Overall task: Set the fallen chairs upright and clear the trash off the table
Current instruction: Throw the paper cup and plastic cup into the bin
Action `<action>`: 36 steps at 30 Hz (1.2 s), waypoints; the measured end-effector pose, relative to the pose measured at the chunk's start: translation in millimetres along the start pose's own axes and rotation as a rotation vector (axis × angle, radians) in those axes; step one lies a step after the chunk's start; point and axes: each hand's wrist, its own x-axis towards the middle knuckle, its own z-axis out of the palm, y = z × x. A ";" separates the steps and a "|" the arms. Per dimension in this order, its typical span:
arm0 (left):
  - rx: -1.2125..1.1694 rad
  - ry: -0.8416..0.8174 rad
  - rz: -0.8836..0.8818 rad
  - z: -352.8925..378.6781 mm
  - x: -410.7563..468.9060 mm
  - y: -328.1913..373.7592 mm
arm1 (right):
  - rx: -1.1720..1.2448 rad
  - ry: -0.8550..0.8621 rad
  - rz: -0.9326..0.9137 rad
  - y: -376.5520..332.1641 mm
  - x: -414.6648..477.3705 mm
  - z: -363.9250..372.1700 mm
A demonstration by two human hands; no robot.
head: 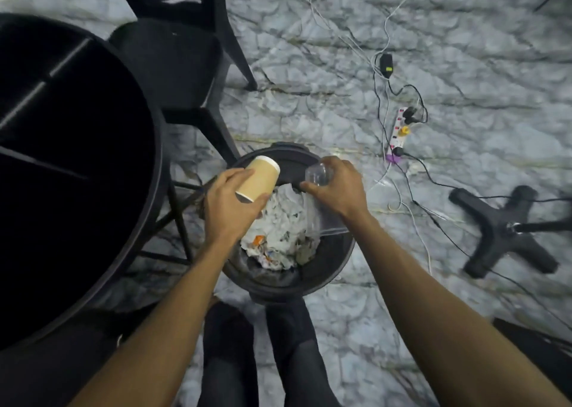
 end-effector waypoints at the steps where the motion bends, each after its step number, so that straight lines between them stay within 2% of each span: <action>1: 0.016 -0.015 -0.016 12.2 0.1 -9.9 | 0.001 -0.015 0.007 11.0 5.0 10.8; 9: 0.203 -0.188 -0.210 74.8 -6.8 -79.3 | -0.059 -0.274 0.130 88.9 24.9 92.4; 16: 0.213 -0.186 -0.246 75.1 -10.2 -100.8 | -0.076 -0.259 0.150 104.8 20.9 99.4; 26: 0.030 -0.063 -0.089 11.4 -3.2 -25.8 | -0.002 -0.175 -0.026 16.5 8.1 37.3; 32: -0.038 0.120 -0.009 -71.1 -10.7 31.2 | 0.064 -0.114 -0.144 -56.7 -22.7 -13.8; 36: 0.019 0.293 0.002 -140.8 -22.9 32.1 | 0.092 -0.130 -0.254 -115.5 -35.5 -17.8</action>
